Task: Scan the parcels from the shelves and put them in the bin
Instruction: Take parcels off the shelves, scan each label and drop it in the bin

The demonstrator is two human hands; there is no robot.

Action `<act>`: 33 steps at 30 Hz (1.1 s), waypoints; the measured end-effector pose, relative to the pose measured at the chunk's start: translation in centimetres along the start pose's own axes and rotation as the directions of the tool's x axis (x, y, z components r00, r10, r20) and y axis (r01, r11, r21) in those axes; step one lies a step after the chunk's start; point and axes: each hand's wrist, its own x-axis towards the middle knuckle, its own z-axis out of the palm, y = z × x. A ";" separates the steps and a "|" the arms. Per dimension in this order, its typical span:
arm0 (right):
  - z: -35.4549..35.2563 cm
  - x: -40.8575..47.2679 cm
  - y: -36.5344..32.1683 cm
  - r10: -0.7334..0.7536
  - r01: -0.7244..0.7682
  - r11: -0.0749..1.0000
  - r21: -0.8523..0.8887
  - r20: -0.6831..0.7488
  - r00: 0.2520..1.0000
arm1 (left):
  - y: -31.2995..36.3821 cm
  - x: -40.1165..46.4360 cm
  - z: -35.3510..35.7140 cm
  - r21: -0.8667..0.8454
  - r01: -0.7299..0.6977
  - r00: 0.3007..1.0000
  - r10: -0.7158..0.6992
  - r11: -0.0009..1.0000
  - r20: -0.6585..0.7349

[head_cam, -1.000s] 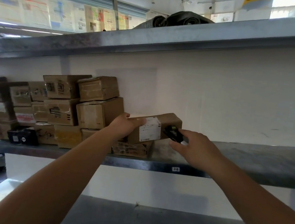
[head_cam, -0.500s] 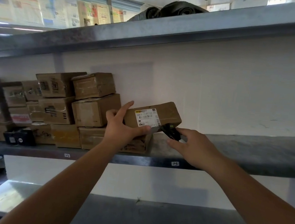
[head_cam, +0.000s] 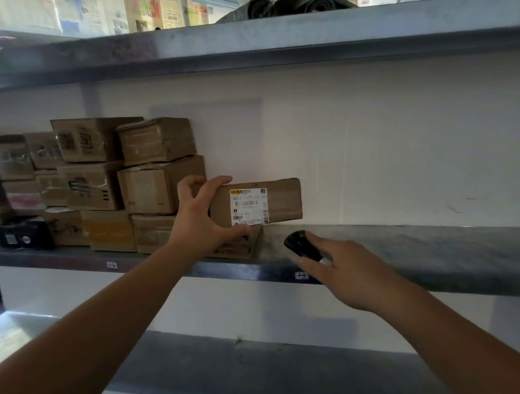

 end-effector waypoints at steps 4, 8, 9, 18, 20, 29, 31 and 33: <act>0.6 -1.5 0.2 -0.009 0.010 0.998 -0.069 0.016 1.000 | -0.5 -0.2 0.3 0.057 -0.076 0.997 0.078 0.995 -0.022; 1.5 -2.6 -0.1 -0.008 0.009 0.994 -0.112 0.013 1.000 | -0.7 -0.5 0.8 0.051 -0.090 0.994 0.092 0.995 -0.050; 1.6 -2.9 -0.2 -0.011 0.012 0.993 -0.118 0.008 1.000 | -0.7 -0.5 0.9 0.052 -0.095 0.994 0.098 0.994 -0.054; 1.4 -5.5 -0.6 0.012 -0.009 0.995 -0.098 0.025 1.000 | -0.6 -1.1 1.1 0.078 -0.106 0.990 0.112 0.991 -0.081; 1.3 -6.0 -0.9 0.027 -0.019 0.992 -0.127 0.057 0.998 | -0.4 -1.1 1.0 0.096 -0.116 0.990 0.123 0.989 -0.074; 1.3 -7.7 -0.6 0.025 -0.004 0.978 -0.210 0.097 0.995 | -0.2 -1.3 0.7 0.170 -0.153 0.985 0.163 0.973 -0.048; 1.4 -8.0 -0.4 0.029 -0.010 0.977 -0.213 0.088 0.996 | 0.3 -1.2 0.4 0.168 -0.102 0.994 0.108 0.981 -0.028; 1.3 -8.5 -0.3 0.030 -0.015 0.979 -0.205 0.071 0.997 | 0.7 -1.1 0.3 0.185 -0.069 0.997 0.071 0.980 -0.003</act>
